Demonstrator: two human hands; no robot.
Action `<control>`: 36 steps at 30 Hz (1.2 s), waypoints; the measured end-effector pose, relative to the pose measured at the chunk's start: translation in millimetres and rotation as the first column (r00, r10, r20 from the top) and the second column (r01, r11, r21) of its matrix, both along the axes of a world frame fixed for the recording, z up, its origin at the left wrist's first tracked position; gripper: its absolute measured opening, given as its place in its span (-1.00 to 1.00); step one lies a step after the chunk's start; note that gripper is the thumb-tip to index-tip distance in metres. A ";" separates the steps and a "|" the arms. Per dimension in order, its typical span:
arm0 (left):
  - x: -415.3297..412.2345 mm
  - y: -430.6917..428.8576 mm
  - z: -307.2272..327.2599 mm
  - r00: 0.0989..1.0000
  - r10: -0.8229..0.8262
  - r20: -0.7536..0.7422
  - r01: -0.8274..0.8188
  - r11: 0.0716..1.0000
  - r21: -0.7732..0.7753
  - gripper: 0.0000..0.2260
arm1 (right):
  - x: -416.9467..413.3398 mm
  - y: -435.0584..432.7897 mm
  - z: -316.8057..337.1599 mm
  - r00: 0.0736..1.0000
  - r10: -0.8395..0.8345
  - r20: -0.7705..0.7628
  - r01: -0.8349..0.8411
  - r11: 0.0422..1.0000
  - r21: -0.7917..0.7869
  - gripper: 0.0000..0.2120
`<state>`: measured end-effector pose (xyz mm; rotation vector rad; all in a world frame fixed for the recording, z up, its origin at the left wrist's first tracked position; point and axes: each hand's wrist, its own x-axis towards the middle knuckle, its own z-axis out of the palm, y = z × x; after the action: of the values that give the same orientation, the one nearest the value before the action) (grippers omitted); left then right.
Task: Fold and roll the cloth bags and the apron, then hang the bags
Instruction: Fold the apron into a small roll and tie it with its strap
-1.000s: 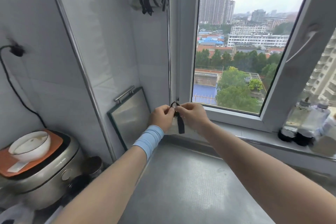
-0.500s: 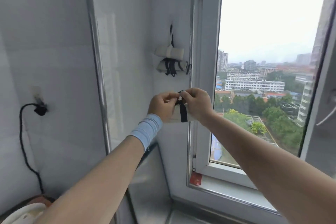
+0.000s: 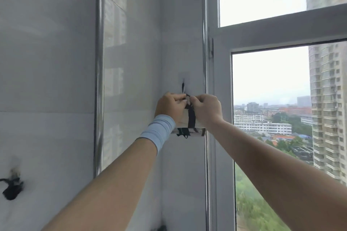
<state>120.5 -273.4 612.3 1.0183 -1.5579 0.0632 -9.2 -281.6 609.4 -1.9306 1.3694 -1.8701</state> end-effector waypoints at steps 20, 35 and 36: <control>15.5 -88.3 69.3 0.995 0.071 0.063 -0.080 0.986 0.149 -0.80 | 22.9 -84.7 81.4 0.966 -0.221 -0.130 0.235 0.967 0.098 -0.65; 25.9 -66.4 13.1 0.993 0.092 0.079 -0.089 0.995 -0.040 -0.76 | -7.6 -47.1 15.0 0.865 -0.124 -0.487 -0.008 0.966 -0.260 -0.69; 27.3 -65.1 8.2 0.988 0.101 0.120 -0.097 0.994 -0.042 -0.73 | -11.0 -47.4 10.2 0.852 -0.144 -0.503 0.008 0.964 -0.264 -0.69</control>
<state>147.8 -338.5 620.5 1.0799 -1.6105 0.2252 -20.2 -328.9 619.7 -2.7025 1.3970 -1.6889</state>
